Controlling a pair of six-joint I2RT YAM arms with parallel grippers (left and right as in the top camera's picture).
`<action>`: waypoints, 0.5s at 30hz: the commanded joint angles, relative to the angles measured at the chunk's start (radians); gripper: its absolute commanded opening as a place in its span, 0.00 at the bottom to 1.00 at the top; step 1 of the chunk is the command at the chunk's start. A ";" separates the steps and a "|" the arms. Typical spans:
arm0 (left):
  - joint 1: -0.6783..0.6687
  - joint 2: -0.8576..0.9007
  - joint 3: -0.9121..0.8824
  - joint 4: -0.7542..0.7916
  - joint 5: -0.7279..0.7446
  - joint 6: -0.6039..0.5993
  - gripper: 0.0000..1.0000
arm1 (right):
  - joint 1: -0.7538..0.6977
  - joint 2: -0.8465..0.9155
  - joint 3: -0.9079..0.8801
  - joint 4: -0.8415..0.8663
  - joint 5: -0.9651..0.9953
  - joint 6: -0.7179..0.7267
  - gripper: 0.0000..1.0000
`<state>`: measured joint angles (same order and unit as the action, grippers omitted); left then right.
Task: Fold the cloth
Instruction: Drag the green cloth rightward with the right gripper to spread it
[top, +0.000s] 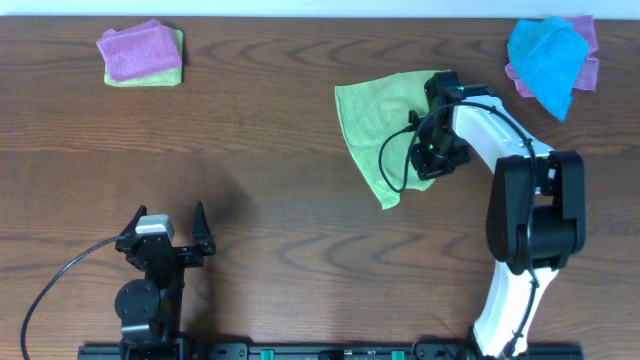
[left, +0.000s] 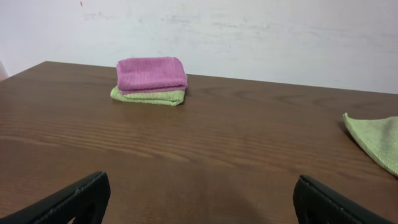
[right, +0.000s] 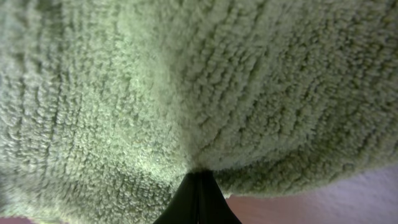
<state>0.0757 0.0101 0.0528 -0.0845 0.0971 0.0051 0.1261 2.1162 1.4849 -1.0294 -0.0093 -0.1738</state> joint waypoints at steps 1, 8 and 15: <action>-0.002 -0.006 -0.034 -0.013 -0.007 0.018 0.95 | 0.003 -0.004 -0.008 -0.021 0.120 -0.013 0.02; -0.002 -0.006 -0.034 -0.013 -0.007 0.018 0.95 | -0.006 -0.018 -0.008 -0.068 0.286 0.003 0.02; -0.002 -0.006 -0.034 -0.013 -0.007 0.018 0.96 | -0.044 -0.036 -0.008 -0.074 0.547 0.143 0.01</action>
<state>0.0757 0.0101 0.0528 -0.0845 0.0971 0.0051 0.1047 2.1155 1.4845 -1.1030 0.3664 -0.1242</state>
